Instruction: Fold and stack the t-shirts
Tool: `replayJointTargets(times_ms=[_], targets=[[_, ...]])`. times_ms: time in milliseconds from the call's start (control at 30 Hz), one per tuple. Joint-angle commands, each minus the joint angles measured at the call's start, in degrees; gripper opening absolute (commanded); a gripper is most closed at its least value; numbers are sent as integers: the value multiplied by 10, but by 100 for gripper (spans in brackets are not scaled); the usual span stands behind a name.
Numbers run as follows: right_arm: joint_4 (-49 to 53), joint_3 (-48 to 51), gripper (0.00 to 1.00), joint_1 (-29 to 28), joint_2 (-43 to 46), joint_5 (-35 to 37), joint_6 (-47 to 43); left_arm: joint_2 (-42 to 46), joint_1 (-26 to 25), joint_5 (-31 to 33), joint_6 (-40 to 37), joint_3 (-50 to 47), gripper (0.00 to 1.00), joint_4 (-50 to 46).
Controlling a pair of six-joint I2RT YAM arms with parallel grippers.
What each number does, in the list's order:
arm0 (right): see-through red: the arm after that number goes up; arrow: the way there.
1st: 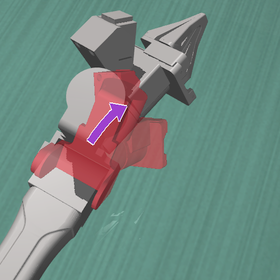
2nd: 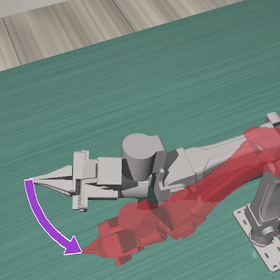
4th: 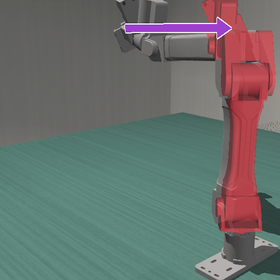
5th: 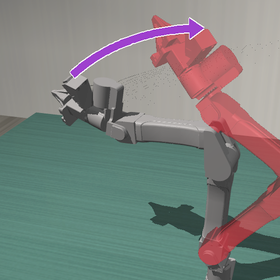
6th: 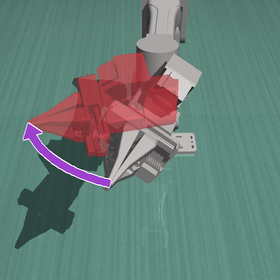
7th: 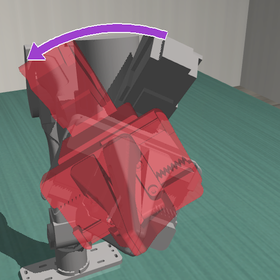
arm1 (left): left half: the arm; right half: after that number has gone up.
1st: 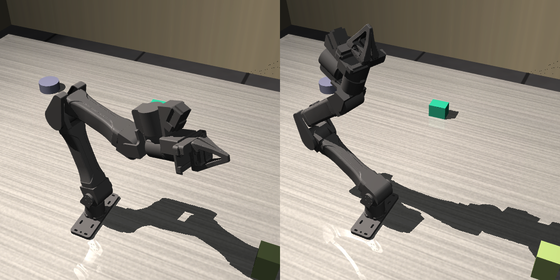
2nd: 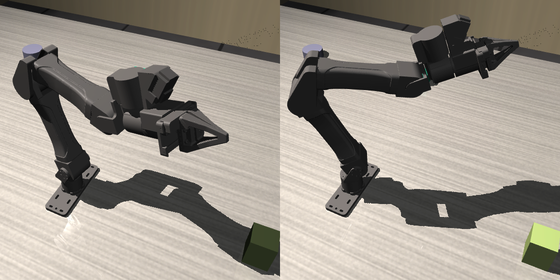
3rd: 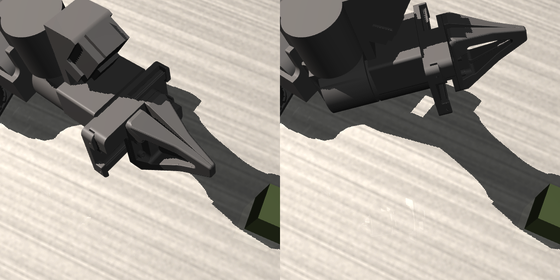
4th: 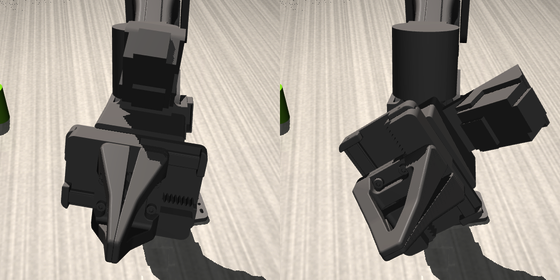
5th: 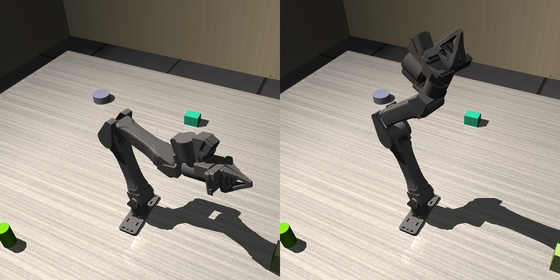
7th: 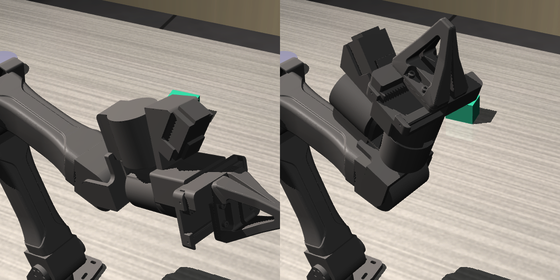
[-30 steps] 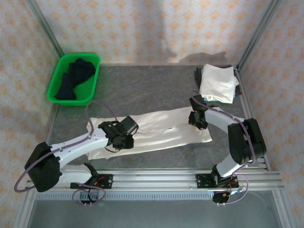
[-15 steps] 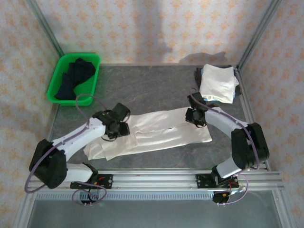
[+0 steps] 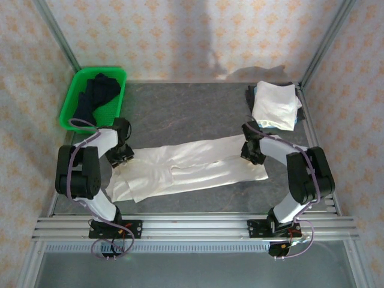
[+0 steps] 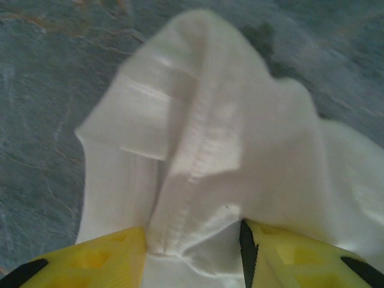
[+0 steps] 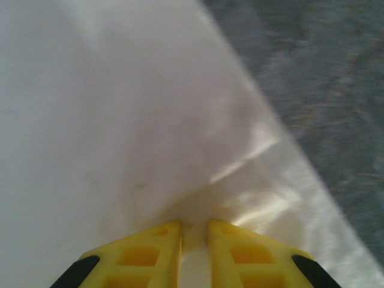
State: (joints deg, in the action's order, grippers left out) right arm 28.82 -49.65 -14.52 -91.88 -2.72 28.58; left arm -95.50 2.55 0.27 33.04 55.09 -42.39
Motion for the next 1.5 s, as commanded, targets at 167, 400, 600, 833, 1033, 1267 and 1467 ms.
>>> replayJointTargets(times_ms=[167,400,600,833,1033,1267,1467], targets=[[27,-26,20,-30,70,0,3,28,12,-2,6,-22,42,13],[17,-128,18,-64,-69,34,-13,7,21,15,8,-10,40,9],[60,-125,13,-9,-128,88,44,42,50,-7,27,-23,39,8],[49,-99,15,-6,-68,52,30,192,27,-2,47,-35,47,-24],[30,-100,20,-17,-37,23,22,207,-123,-37,117,-61,49,24],[50,-154,23,-52,-95,30,-9,35,-205,-58,167,-37,45,106],[71,-146,24,-55,-111,36,-8,-94,-205,-34,123,80,45,80]])
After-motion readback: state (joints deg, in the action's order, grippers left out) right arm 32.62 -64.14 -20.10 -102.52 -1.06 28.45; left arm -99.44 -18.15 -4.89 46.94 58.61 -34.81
